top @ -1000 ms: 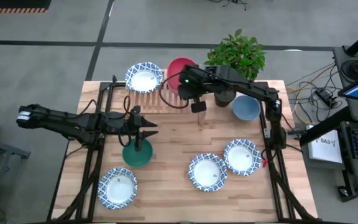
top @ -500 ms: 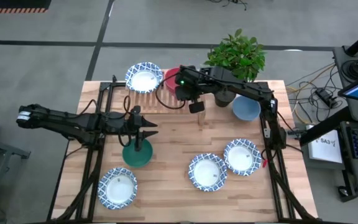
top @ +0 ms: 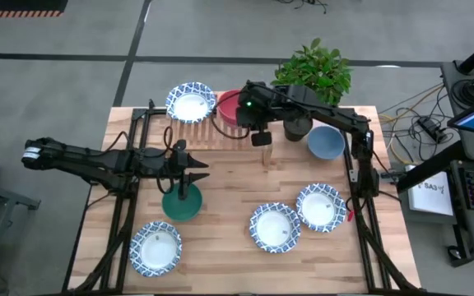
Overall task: Place and stack bowls onto a shelf
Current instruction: Stack the orange bowl on top of the pink bowl on the shelf
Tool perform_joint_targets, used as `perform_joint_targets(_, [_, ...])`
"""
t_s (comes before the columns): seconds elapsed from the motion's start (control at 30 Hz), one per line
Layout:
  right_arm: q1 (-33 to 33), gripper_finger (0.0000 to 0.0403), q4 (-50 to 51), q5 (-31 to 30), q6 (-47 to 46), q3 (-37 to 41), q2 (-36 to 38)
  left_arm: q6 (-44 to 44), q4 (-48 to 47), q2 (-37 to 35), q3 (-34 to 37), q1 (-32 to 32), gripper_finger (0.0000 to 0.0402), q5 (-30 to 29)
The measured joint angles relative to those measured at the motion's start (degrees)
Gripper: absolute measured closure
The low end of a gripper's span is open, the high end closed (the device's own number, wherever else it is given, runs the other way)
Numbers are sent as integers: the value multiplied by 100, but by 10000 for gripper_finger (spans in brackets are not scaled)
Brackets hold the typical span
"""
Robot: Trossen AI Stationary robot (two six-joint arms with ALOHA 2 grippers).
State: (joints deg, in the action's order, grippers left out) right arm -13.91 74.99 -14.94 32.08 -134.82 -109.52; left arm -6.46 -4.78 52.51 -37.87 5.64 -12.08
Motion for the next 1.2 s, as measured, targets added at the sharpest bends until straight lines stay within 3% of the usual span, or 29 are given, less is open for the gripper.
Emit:
perform_joint_targets(0.1, [-29,296,-335,560,-423,0,131,0,0,0,0,1,288,0])
perform_joint_targets(0.23, [-177,317,-1344,2046,-1061,8,180,22,-2,0,0,0,288,1])
perform_joint_targets(0.3, [-207,334,-2000,2356,-1255,77,139,40,-2,0,0,-1,288,1])
perform_joint_targets(0.5, [-272,389,-3351,2395,-1150,681,-24,14,-8,0,0,1,288,7])
perform_joint_targets(0.83, [-650,394,-5846,2826,-1413,2338,98,4,-42,0,2,0,288,22])
perform_joint_targets(1.2, [-783,394,-6503,3030,-1717,3032,129,20,-44,0,2,-1,288,22])
